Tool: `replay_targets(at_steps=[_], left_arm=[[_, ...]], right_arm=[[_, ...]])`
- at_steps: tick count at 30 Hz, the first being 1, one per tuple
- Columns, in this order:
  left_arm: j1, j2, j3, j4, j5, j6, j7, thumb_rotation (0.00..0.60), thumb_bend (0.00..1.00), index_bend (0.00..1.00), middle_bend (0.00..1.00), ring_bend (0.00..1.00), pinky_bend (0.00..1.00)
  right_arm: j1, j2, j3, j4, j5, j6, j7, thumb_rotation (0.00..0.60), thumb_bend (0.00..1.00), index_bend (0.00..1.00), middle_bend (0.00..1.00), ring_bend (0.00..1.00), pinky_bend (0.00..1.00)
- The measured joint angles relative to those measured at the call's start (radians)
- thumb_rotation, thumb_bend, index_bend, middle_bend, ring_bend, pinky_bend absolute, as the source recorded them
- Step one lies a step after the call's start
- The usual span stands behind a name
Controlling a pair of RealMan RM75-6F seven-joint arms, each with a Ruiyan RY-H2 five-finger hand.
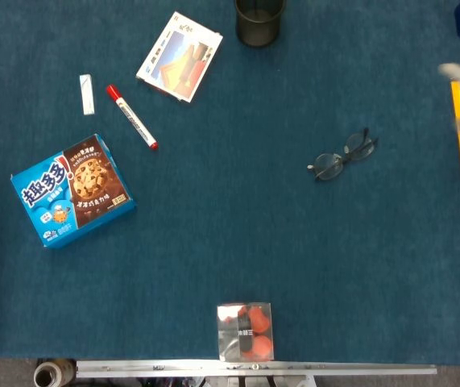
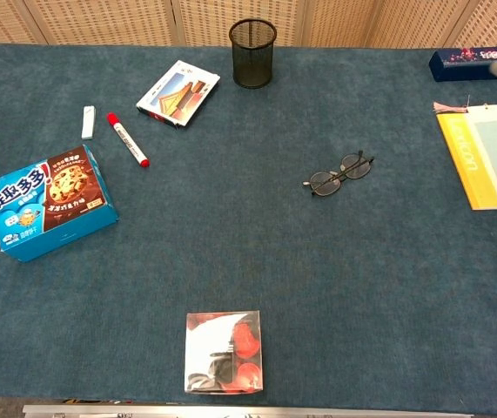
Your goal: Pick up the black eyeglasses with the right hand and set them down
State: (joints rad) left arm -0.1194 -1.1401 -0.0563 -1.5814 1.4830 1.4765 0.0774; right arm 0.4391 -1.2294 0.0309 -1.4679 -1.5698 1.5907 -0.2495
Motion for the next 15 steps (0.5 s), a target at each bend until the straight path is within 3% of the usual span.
replay_targets(at_steps=[5, 15], left_arm=[[0.000, 0.000, 0.000, 0.000, 0.000, 0.000, 0.000, 0.600, 0.06, 0.59, 0.37, 0.30, 0.46], [0.000, 0.000, 0.000, 0.000, 0.000, 0.000, 0.000, 0.600, 0.06, 0.59, 0.37, 0.30, 0.46]], right_arm=[[-0.095, 0.061, -0.004, -0.077, 0.087, 0.007, -0.009, 0.600, 0.15, 0.28, 0.52, 0.29, 0.28], [-0.206, 0.082, -0.011, -0.110, 0.163, 0.004, 0.034, 0.600, 0.15, 0.28, 0.50, 0.28, 0.28]])
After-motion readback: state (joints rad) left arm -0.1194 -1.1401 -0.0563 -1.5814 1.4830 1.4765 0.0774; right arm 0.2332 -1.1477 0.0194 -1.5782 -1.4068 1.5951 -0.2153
